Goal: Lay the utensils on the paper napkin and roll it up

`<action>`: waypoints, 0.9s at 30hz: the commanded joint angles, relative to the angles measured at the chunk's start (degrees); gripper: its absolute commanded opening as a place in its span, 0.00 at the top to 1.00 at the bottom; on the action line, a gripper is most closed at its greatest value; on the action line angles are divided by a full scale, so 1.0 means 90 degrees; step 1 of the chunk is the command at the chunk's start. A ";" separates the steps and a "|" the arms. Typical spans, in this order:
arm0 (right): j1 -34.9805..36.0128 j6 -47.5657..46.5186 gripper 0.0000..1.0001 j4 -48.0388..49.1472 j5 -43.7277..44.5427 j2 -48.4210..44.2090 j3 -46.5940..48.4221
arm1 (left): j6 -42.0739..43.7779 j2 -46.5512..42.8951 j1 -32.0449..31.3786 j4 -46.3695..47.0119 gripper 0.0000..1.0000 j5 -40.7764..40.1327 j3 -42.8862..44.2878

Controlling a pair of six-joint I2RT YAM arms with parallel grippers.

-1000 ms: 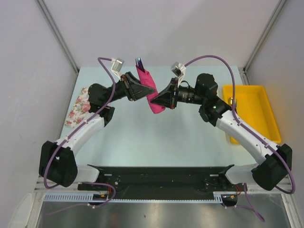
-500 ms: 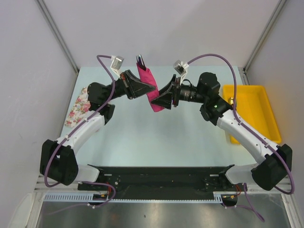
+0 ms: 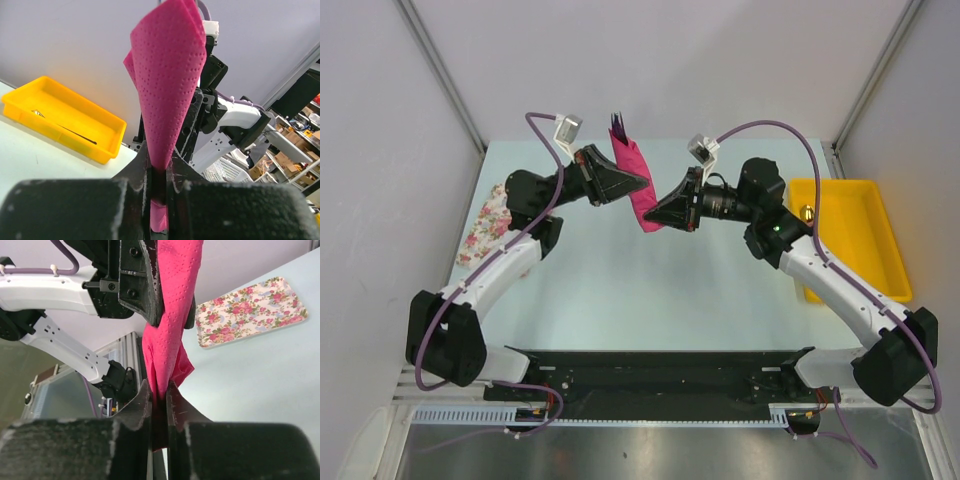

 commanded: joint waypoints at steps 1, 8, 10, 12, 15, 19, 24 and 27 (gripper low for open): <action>0.0058 0.0006 0.94 -0.0065 -0.0353 -0.0026 -0.0130 | -0.0040 0.0011 0.0045 0.0409 1.00 -0.0472 0.0521; -0.0274 -0.0179 0.25 -0.0855 -0.0314 -0.0172 0.0171 | 0.0116 0.0021 0.0045 0.0331 1.00 -0.0521 0.0444; -0.0352 -0.0150 0.21 -0.0924 -0.0149 -0.0231 0.0376 | 0.0214 0.0001 0.0035 0.0214 1.00 -0.0541 0.0395; -0.0391 -0.0159 0.20 -0.0924 0.0027 -0.0290 0.0660 | 0.0273 0.0001 0.0016 0.0194 1.00 -0.0541 0.0326; -0.0440 0.0015 0.18 -0.0876 0.0436 -0.0251 0.0923 | 0.0273 0.0030 -0.0033 0.0233 1.00 -0.0551 0.0307; -0.0479 0.0582 0.18 -0.0359 0.0487 -0.0134 0.1110 | 0.0273 0.0099 -0.0121 0.0291 1.00 -0.0590 0.0355; -0.0353 0.0983 0.21 0.0032 0.0409 0.0130 0.1042 | 0.0205 0.0255 -0.0180 0.0428 1.00 -0.0667 0.0521; -0.0352 0.1383 0.29 0.0413 0.0370 0.0296 0.0866 | 0.0156 0.0323 -0.0189 0.0438 1.00 -0.0736 0.0629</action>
